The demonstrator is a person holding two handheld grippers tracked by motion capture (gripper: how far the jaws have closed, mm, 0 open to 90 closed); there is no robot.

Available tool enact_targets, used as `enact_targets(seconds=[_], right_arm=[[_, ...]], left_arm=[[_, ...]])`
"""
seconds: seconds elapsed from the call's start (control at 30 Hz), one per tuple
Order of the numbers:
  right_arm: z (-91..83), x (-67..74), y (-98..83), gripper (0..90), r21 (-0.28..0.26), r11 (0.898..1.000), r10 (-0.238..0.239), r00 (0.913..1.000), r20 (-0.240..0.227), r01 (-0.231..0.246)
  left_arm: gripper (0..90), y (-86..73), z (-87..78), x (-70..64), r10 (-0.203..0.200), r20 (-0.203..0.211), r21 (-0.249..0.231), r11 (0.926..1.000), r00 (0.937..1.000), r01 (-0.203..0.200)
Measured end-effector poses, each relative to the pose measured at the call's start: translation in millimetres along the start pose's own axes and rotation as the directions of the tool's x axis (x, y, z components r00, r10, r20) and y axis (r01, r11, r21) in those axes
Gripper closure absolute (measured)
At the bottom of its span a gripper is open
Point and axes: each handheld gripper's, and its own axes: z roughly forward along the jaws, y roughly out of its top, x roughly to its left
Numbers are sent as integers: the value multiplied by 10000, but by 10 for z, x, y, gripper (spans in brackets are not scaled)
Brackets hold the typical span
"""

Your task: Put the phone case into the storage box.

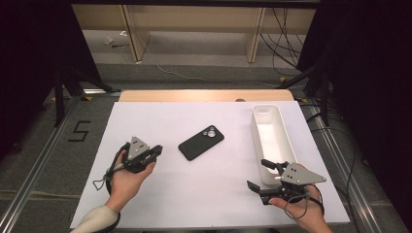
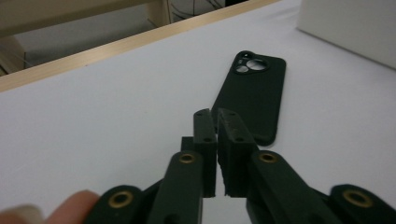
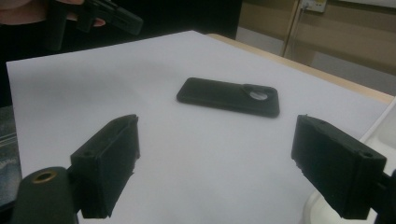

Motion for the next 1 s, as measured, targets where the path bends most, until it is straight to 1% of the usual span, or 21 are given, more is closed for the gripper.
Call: enact_targets(seconds=[0.07, 0.1, 0.13, 0.3, 0.33, 0.37, 0.4, 0.6, 0.67, 0.7, 0.8, 1.0], right_arm=[[5, 1, -2, 164, -23, 10000, 19, 10000, -20, -19], [4, -1, -4, 164, -5, 10000, 23, 10000, -9, -23], [4, -3, -4, 164, 2, 10000, 32, 10000, -20, -32], [1, -5, -6, 164, -16, 10000, 40, 10000, -28, -40], [1, -4, -6, 164, -20, 10000, 40, 10000, -16, -40], [-1, -5, -7, 164, -10, 10000, 44, 10000, -26, -44], [-1, -5, -7, 164, -10, 10000, 44, 10000, -26, -44], [-1, -5, -11, 164, -4, 10000, 82, 10000, -14, -82], [0, -4, -12, 164, 24, 10000, 77, 10000, -29, -77], [1, -4, -13, 164, 31, 10000, 71, 10000, -31, -71], [-2, -5, -12, 164, 39, 10000, 70, 10000, -5, -70], [1, -9, -18, 164, 20, 10000, 88, 10000, -12, -88]], left_arm=[[898, 45, 116, -5, 111, -115, 215, 9997, 9999, -109], [898, 89, 241, -9, 155, -136, 381, 9992, 9998, -150], [898, 89, 241, -9, 155, -136, 381, 9992, 9998, -150], [898, 135, 551, -31, 387, -198, 920, 9951, 9991, -367], [898, 137, 606, -33, 361, -168, 1016, 9942, 9992, -342], [898, 135, 704, -31, 317, -200, 1194, 9924, 9993, -290], [898, 135, 704, -31, 317, -200, 1194, 9924, 9993, -290], [899, 120, 933, -18, 354, -198, 1601, 9866, 9992, -317], [898, 105, 998, -19, 420, -133, 1765, 9835, 9990, -390], [898, 92, 1030, -21, 436, -191, 1773, 9834, 9989, -395], [898, 67, 1090, -15, 451, -194, 1928, 9804, 9988, -405], [898, 47, 1172, -12, 450, -236, 2023, 9785, 9987, -393]])
